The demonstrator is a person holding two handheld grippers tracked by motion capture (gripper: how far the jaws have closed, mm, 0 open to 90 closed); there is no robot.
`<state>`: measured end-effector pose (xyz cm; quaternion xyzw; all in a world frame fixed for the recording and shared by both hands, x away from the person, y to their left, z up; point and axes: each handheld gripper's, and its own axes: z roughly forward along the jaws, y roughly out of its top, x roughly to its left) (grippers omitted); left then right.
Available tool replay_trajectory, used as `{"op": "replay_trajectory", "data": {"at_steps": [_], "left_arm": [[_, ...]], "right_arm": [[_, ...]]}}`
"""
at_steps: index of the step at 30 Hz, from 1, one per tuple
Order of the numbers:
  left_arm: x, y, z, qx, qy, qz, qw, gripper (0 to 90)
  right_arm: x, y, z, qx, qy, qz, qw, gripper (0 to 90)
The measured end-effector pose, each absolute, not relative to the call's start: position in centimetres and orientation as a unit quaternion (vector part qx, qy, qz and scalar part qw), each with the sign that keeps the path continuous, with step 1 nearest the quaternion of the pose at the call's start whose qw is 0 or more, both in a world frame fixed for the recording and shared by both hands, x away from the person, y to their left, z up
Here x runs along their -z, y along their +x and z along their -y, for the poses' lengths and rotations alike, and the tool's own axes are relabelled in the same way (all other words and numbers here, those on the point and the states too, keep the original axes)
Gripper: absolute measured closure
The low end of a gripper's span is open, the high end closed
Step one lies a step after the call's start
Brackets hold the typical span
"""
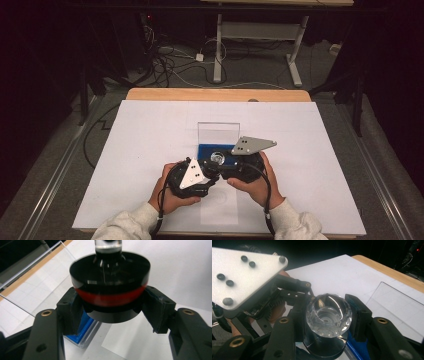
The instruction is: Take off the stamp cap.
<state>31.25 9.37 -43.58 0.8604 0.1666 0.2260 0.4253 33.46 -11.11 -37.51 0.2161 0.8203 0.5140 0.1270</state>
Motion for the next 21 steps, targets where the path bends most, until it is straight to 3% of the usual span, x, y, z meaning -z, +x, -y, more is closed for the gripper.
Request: {"op": "replay_trajectory", "data": {"at_steps": [21], "left_arm": [[43.1,31.5,-11.6,-0.232,0.863,-0.173,0.414,36.5]], "right_arm": [[36.2,33.5,14.3,-0.505,0.228,-0.815,0.166,56.6]]}}
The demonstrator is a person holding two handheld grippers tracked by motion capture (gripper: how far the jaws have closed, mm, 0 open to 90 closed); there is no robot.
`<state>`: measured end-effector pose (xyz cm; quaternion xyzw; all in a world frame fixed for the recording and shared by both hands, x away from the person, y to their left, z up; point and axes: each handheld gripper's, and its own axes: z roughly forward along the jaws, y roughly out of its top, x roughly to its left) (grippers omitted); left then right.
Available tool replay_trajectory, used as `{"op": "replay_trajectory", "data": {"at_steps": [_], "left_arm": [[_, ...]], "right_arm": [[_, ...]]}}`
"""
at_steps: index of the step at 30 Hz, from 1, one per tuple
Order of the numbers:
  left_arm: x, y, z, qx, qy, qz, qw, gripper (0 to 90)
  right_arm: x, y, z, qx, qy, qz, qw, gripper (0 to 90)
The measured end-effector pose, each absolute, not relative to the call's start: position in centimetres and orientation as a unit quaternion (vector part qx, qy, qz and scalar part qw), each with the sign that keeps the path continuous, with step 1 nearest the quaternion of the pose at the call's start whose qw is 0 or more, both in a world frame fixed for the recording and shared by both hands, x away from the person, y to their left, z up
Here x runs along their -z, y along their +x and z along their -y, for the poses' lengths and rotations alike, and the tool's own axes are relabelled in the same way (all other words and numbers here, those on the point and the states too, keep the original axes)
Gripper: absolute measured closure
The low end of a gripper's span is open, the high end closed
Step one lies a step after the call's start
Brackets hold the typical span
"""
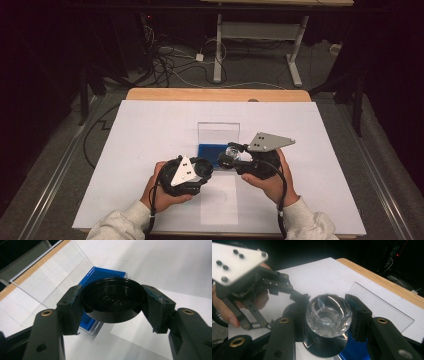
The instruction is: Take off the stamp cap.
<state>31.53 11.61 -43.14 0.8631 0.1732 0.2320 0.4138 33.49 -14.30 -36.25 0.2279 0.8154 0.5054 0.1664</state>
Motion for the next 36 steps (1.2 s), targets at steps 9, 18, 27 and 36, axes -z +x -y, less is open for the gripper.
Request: {"op": "replay_trajectory", "data": {"at_steps": [9,18,27,36], "left_arm": [[42.7,31.4,-13.6,-0.236,0.857,-0.185,0.418,36.5],[41.8,31.1,-16.2,-0.258,0.848,-0.199,0.418,36.5],[41.9,30.4,-19.4,-0.264,0.847,-0.217,0.407,36.5],[43.0,29.4,-21.3,-0.265,0.851,-0.239,0.385,36.5]], "right_arm": [[36.2,33.4,15.3,-0.492,0.230,-0.820,0.181,56.7],[36.5,33.2,16.0,-0.480,0.232,-0.825,0.186,56.7],[36.7,32.9,17.2,-0.472,0.239,-0.827,0.190,56.7],[36.6,32.6,18.1,-0.468,0.243,-0.827,0.196,56.7]]}}
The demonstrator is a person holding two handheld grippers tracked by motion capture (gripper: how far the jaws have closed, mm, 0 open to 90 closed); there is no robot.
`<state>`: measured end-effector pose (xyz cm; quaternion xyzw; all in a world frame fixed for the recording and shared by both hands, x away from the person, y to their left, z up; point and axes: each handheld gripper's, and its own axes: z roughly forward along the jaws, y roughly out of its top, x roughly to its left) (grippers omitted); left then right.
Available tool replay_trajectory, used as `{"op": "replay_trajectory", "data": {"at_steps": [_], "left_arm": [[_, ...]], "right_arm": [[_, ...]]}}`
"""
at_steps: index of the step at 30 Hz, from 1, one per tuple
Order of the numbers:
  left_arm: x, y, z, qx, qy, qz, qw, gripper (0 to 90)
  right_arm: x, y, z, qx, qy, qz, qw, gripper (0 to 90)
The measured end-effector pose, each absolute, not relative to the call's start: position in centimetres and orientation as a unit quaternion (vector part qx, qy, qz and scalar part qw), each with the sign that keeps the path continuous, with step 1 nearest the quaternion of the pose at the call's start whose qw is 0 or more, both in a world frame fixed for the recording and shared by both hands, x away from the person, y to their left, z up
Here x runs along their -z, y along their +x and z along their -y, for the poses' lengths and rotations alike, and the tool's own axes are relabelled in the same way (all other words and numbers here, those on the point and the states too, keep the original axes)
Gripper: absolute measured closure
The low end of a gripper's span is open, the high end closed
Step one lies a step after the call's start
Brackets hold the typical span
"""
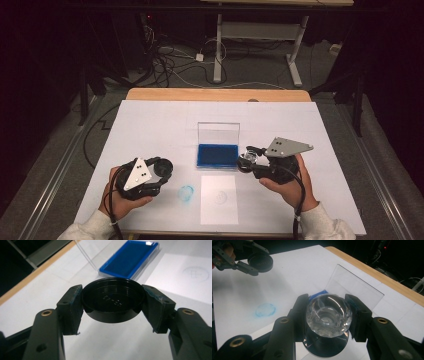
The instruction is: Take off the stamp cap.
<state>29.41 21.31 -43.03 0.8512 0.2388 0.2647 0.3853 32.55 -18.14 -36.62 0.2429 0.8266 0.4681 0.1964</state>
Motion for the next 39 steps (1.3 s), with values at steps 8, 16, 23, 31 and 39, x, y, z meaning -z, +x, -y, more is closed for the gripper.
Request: {"op": "replay_trajectory", "data": {"at_steps": [8,16,23,31,39], "left_arm": [[43.8,28.9,-22.5,-0.262,0.849,-0.260,0.378,36.5],[44.6,28.2,-22.8,-0.249,0.851,-0.267,0.377,36.5],[44.9,28.3,-22.9,-0.243,0.854,-0.266,0.376,36.4],[45.1,28.5,-22.7,-0.244,0.856,-0.259,0.375,36.5],[45.2,28.4,-22.6,-0.244,0.858,-0.256,0.373,36.4]], "right_arm": [[36.6,32.2,19.0,-0.465,0.248,-0.825,0.205,56.7],[36.3,32.3,19.7,-0.466,0.251,-0.821,0.214,56.7],[36.2,32.8,19.7,-0.465,0.253,-0.820,0.216,56.7],[36.4,32.9,19.5,-0.460,0.253,-0.823,0.218,56.7],[36.3,33.0,19.5,-0.460,0.253,-0.822,0.219,56.6]]}}
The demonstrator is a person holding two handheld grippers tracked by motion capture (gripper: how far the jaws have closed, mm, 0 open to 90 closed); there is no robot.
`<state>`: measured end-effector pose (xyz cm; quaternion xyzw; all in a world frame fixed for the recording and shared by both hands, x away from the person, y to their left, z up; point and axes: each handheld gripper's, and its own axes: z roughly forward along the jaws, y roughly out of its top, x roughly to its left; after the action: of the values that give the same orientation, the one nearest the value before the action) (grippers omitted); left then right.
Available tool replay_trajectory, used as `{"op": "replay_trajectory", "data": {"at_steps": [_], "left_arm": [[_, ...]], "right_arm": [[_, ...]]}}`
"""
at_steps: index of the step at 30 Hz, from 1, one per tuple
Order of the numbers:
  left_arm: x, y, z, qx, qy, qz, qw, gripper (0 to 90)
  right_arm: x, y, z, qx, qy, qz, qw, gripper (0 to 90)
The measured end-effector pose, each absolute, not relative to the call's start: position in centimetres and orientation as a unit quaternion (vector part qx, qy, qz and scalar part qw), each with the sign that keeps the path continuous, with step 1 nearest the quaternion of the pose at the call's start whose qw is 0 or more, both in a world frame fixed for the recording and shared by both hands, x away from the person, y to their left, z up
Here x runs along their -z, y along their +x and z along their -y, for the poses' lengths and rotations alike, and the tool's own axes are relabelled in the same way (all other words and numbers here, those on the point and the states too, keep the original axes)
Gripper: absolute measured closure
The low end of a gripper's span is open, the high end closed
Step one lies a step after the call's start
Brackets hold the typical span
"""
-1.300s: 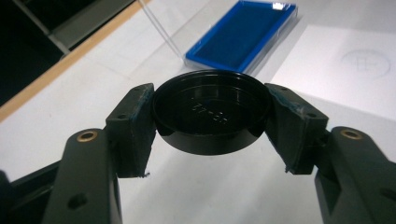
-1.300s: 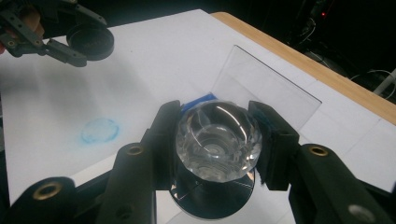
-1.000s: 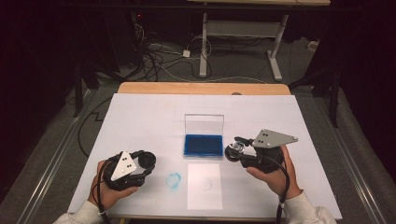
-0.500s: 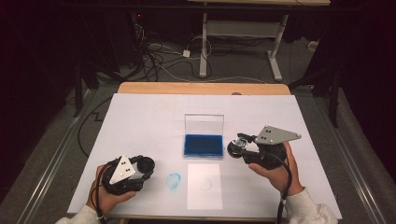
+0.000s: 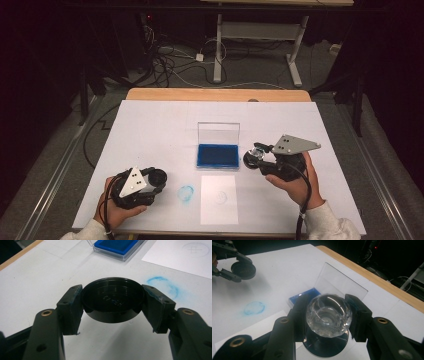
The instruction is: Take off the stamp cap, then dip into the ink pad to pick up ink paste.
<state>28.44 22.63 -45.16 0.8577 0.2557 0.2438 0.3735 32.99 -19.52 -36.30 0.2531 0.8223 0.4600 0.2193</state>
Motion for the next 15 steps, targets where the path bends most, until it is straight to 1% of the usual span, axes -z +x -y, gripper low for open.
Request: {"op": "replay_trajectory", "data": {"at_steps": [9,15], "left_arm": [[45.3,28.5,-22.6,-0.242,0.859,-0.256,0.371,36.4],[45.3,28.2,-22.5,-0.244,0.861,-0.255,0.367,36.4]], "right_arm": [[36.8,33.4,19.0,-0.456,0.252,-0.827,0.210,56.7],[37.2,33.9,17.7,-0.464,0.252,-0.824,0.206,56.7]]}}
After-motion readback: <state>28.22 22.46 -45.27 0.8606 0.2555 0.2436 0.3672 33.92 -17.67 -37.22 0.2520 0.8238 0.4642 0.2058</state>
